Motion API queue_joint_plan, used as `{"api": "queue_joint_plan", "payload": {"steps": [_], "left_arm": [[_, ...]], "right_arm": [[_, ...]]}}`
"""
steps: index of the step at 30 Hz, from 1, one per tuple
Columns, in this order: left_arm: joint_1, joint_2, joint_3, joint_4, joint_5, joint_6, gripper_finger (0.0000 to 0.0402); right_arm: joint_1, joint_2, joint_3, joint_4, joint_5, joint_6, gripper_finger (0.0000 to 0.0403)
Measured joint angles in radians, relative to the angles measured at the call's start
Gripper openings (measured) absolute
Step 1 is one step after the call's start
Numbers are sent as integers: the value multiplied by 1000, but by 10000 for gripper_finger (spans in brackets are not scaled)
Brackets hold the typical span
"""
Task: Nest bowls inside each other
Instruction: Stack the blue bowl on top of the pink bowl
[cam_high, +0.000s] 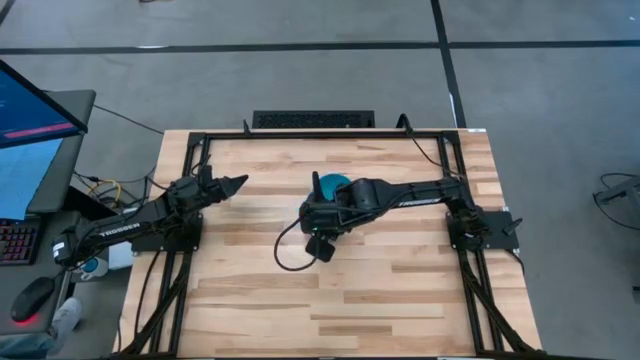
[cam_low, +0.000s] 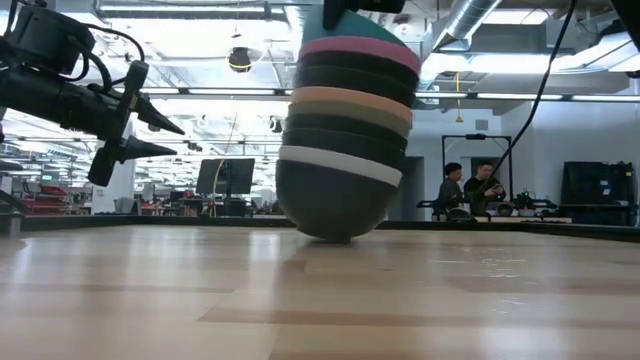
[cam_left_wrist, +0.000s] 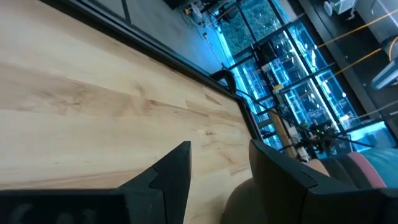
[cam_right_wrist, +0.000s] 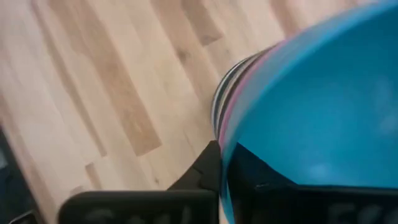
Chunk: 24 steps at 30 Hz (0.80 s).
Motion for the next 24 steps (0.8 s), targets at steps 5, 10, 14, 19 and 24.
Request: {"api": "queue_joint_plan", "payload": {"steps": [5,10,14,19,24], "left_arm": [[0,0,0,0,-19,0,153],[0,0,0,0,-19,0,153],[0,0,0,0,-19,0,153],[0,0,0,0,-19,0,153],[0,0,0,0,-36,0,153]], "right_arm": [[-1,-12,1,6,16,0,11],[-8,-12,1,0,9,2,32],[-14,-12,0,4,1,2,30],[-14,-12,0,10,-5,-18,16],[-15,-12,0,33,-46,-45,20]]}}
